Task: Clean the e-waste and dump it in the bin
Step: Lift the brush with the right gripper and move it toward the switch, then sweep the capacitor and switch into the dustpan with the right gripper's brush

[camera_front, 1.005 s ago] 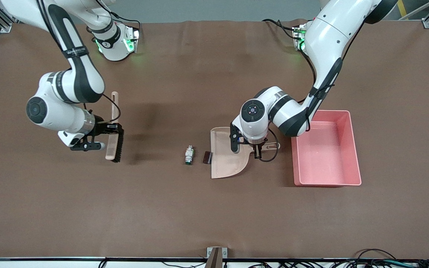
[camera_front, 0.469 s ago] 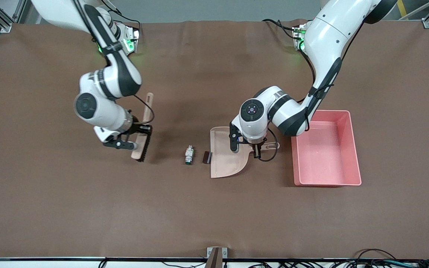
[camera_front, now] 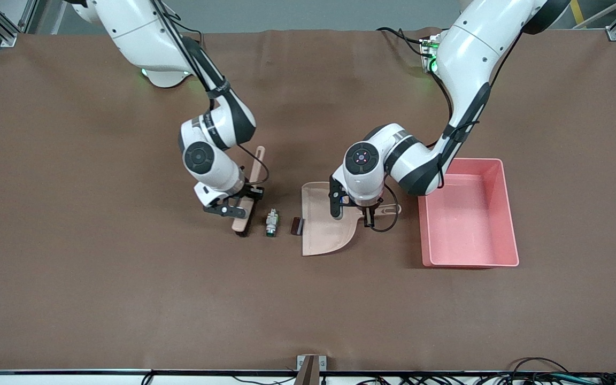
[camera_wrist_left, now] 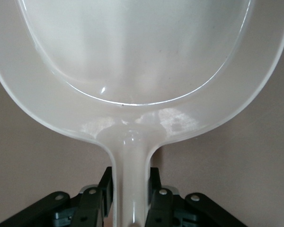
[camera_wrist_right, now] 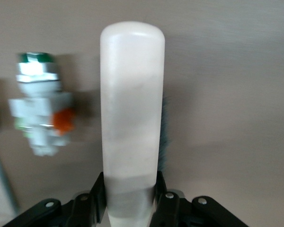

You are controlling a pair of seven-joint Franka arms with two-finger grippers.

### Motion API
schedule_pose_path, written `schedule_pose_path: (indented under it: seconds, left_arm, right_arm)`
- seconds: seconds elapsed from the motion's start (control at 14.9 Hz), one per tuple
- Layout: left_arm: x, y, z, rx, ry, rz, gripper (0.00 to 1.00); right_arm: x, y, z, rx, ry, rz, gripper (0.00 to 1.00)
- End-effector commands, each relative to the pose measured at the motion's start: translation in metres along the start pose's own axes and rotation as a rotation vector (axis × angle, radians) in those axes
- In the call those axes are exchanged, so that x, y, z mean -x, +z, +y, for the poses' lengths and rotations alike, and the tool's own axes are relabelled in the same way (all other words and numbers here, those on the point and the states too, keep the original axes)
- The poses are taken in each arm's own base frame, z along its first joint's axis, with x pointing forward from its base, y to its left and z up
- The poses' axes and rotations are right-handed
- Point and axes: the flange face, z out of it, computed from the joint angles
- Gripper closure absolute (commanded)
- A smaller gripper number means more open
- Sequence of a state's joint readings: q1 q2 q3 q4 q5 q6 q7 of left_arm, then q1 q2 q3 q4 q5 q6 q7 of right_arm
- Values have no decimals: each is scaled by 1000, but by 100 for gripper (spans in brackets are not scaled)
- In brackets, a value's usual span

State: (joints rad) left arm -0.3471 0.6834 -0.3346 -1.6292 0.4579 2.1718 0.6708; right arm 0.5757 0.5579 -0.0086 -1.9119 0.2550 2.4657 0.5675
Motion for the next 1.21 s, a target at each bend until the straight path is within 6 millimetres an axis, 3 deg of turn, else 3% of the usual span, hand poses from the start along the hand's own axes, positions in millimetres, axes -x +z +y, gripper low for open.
schedule_pose_path:
  seconds: [0.0, 0.47, 1.14]
  left_arm:
    - [-6, -2, 0, -16, 25, -9, 72]
    - [-6, -2, 0, -17, 23, -8, 72]
    - [-6, -2, 0, -18, 25, -11, 72]
  right_arm:
    - [-9, 15, -21, -6, 27, -1, 100]
    - [9, 12, -68, 24, -27, -29, 100]
    - [20, 14, -98, 15, -55, -24, 100]
